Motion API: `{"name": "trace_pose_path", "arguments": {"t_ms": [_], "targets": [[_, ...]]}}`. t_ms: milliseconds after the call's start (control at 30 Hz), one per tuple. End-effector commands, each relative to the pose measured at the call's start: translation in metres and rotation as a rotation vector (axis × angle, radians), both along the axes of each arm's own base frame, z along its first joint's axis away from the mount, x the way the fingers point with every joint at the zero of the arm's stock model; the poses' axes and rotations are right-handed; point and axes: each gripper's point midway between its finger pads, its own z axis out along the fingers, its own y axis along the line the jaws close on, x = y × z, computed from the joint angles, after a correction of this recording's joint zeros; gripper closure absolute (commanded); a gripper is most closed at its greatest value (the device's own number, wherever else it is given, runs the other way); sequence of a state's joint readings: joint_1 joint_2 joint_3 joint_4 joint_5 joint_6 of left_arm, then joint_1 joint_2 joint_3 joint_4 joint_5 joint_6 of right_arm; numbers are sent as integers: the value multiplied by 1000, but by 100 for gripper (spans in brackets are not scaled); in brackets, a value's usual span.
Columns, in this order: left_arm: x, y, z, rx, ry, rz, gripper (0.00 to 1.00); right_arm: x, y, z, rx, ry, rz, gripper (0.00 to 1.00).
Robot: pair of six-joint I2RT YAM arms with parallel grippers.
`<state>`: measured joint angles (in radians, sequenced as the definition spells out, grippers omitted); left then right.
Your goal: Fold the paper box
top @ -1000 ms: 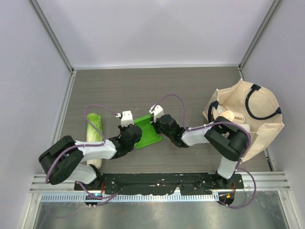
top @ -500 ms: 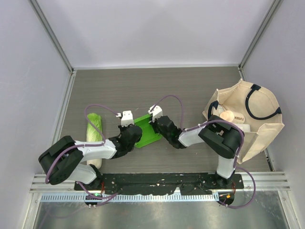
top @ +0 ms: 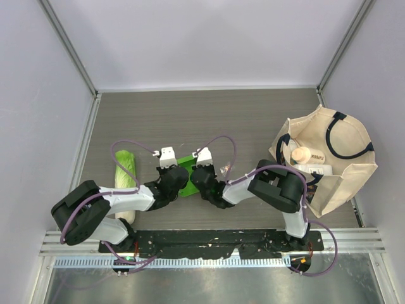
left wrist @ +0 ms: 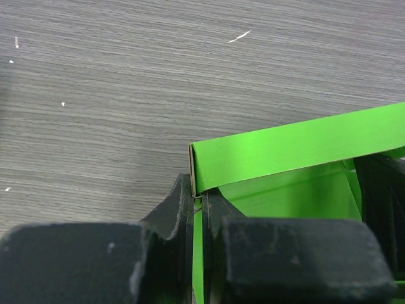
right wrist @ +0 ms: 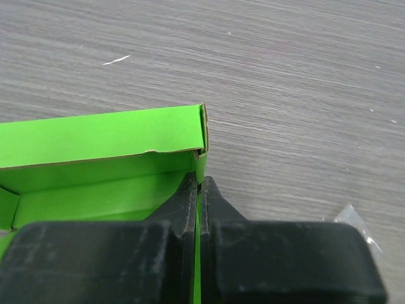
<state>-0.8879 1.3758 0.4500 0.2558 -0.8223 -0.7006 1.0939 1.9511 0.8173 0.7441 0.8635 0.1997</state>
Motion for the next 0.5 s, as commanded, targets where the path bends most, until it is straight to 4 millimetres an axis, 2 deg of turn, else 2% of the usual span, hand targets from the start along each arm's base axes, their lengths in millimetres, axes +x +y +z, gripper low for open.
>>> {"name": "trace_pose_path", "arguments": {"t_ms": [0,133,300,333,400,433,467], "targets": [[-8,-20,-4,-94,50,-57,100,9,-8,40,175,-106,-241,100],[-10,-20,-4,-124,52,-51,100,9,-15,38,130,-92,-268,100],[-11,-19,-9,-123,67,-39,100,1,-13,21,78,-5,-109,100],[-11,-19,-10,-124,69,-34,100,-4,-2,17,69,50,-12,91],[-12,-18,-13,-119,76,-28,100,-8,7,17,73,85,124,77],[-12,-18,-14,-118,79,-28,100,-18,13,19,88,127,223,72],[-11,-18,-15,-115,80,-28,100,-21,11,19,91,139,253,72]]}}
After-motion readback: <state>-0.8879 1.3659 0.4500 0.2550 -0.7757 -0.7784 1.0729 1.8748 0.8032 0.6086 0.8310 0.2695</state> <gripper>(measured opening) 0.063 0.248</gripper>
